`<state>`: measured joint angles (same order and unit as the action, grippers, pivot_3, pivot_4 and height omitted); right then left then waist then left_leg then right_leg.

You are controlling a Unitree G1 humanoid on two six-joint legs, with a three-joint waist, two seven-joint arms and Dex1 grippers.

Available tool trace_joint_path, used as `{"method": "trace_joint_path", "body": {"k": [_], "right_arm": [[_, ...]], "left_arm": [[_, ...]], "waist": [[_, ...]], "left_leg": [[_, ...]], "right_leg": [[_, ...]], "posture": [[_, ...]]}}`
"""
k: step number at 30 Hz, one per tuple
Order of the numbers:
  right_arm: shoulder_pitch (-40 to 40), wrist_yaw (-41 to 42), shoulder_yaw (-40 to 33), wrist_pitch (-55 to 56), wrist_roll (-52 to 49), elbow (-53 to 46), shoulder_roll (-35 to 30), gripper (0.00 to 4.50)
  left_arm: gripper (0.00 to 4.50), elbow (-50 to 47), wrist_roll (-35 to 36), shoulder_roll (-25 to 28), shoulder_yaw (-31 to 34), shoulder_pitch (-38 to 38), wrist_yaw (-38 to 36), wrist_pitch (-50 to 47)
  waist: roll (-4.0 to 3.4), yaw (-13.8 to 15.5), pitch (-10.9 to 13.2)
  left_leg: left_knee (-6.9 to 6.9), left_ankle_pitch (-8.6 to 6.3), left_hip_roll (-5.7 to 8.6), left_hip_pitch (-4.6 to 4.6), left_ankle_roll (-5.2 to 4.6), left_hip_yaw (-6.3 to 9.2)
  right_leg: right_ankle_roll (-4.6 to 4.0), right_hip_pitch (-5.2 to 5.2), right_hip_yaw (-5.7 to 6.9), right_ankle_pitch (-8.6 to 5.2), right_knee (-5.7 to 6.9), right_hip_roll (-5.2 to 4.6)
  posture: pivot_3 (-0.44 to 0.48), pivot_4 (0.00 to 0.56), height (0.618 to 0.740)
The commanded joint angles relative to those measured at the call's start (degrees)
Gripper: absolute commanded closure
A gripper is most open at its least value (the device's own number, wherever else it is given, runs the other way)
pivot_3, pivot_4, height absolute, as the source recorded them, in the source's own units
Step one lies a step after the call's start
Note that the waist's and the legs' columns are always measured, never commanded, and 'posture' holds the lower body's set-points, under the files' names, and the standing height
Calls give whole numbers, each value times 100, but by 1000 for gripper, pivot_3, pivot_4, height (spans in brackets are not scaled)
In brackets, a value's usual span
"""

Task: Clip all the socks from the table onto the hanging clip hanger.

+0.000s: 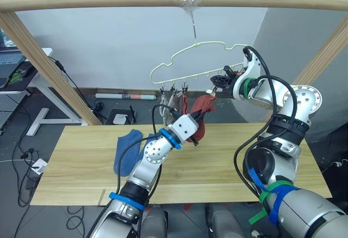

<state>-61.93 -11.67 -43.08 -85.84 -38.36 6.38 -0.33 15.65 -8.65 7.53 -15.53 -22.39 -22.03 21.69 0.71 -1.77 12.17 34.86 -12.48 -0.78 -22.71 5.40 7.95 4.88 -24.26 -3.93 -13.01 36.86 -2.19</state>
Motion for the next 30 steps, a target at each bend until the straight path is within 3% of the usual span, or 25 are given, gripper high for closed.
{"method": "trace_joint_path", "body": {"k": [1,20,21,30], "right_arm": [[17,-109,-72,-27,121,-45,-133,4500],[92,-105,-186,-385,89,-423,189,4500],[98,-84,-169,-370,94,-429,177,3775],[205,187,-111,-607,-30,-1051,106,576]], "left_arm": [[4486,-406,128,0,56,27,-9,82],[4486,-199,42,-174,56,-251,174,45],[4500,-191,45,-172,53,-257,178,48],[4500,-157,-53,-121,60,-259,291,22]], "waist": [[0,1,0],[-1,-7,0],[-1,-8,0],[-5,-27,3]], "left_leg": [[0,0,0,0,0,0],[0,0,0,-1,0,0],[0,0,0,-2,0,0],[-3,0,0,-12,0,0]], "right_leg": [[0,0,0,0,0,0],[0,-2,1,0,0,0],[0,-2,1,0,0,0],[0,-15,0,0,1,1]], "posture": [[-5,193,740],[1,190,740],[1,190,740],[7,176,740]]}}
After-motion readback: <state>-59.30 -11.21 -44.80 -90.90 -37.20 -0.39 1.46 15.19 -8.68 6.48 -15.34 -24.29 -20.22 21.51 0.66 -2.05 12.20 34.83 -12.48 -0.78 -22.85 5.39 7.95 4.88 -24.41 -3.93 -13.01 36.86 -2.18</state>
